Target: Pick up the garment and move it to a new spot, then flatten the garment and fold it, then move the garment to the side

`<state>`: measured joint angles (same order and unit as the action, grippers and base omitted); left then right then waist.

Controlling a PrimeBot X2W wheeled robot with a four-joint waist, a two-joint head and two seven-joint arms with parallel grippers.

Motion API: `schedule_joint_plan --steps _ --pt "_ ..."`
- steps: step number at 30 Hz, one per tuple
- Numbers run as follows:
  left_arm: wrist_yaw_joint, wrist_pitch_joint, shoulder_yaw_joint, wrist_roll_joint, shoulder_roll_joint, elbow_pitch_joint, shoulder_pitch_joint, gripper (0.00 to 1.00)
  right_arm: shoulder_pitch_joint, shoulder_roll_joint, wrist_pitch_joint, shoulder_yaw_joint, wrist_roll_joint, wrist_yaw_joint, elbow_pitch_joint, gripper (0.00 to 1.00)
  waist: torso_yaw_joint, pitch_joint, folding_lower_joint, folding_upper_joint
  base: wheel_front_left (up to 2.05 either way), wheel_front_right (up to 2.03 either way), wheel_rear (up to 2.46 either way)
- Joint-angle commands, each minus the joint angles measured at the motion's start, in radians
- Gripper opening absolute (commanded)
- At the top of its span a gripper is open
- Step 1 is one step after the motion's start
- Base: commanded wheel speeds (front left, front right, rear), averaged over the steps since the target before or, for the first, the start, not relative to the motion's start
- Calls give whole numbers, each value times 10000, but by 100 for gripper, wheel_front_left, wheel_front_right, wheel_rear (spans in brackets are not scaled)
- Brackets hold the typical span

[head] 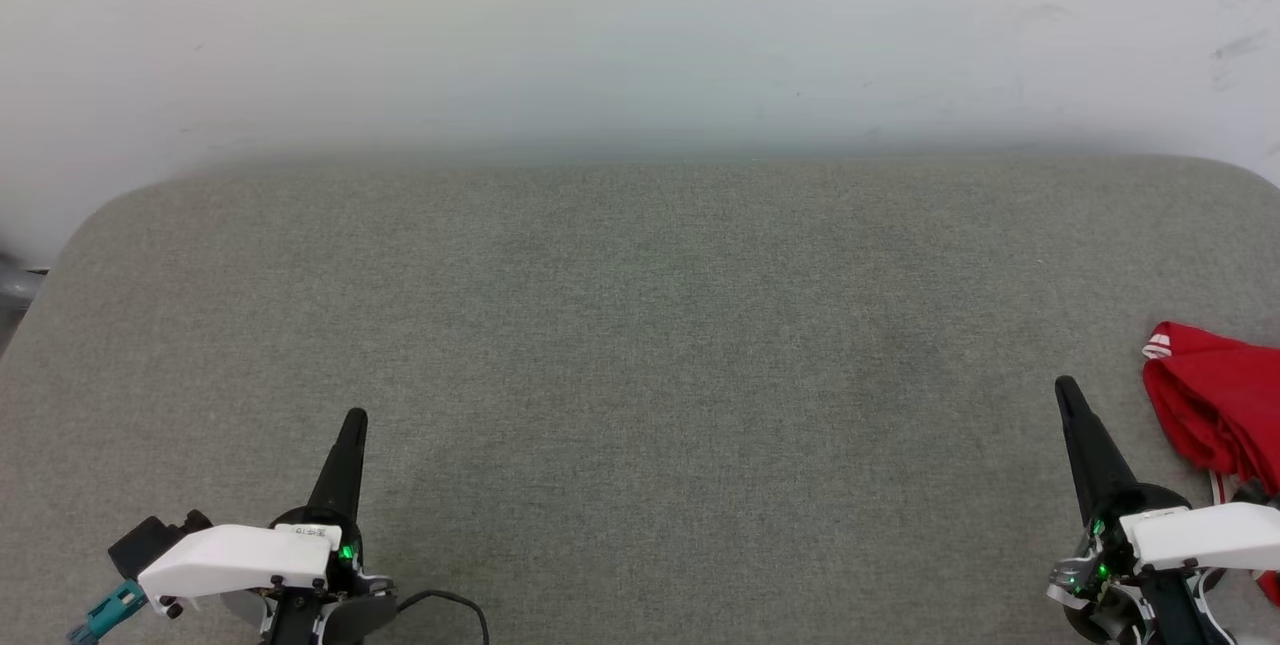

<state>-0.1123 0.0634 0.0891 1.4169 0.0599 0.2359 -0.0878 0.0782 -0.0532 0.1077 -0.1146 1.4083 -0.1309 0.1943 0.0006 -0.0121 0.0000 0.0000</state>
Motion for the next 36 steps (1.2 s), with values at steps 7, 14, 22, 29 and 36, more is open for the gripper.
schedule_joint_plan --steps 7,14,22,29,36 --pt "-103 184 98 611 -29 20 -189 0 227 26 34 1 645 2 150 0 -1 22 0 0 0 0 0" --pt "-144 312 165 1110 -61 51 -228 0 293 34 50 3 1165 3 294 0 -3 46 0 0 0 0 0" --pt "-191 461 241 1647 -89 87 -242 0 334 42 69 4 1726 3 451 0 -5 72 0 0 0 0 0" --pt "-211 544 282 1960 -114 109 -261 0 370 48 64 3 2059 3 541 0 -6 90 0 0 0 0 0" --pt "-211 543 281 1959 -112 107 -252 0 363 47 63 5 2060 3 541 0 -6 90 0 0 0 0 0"
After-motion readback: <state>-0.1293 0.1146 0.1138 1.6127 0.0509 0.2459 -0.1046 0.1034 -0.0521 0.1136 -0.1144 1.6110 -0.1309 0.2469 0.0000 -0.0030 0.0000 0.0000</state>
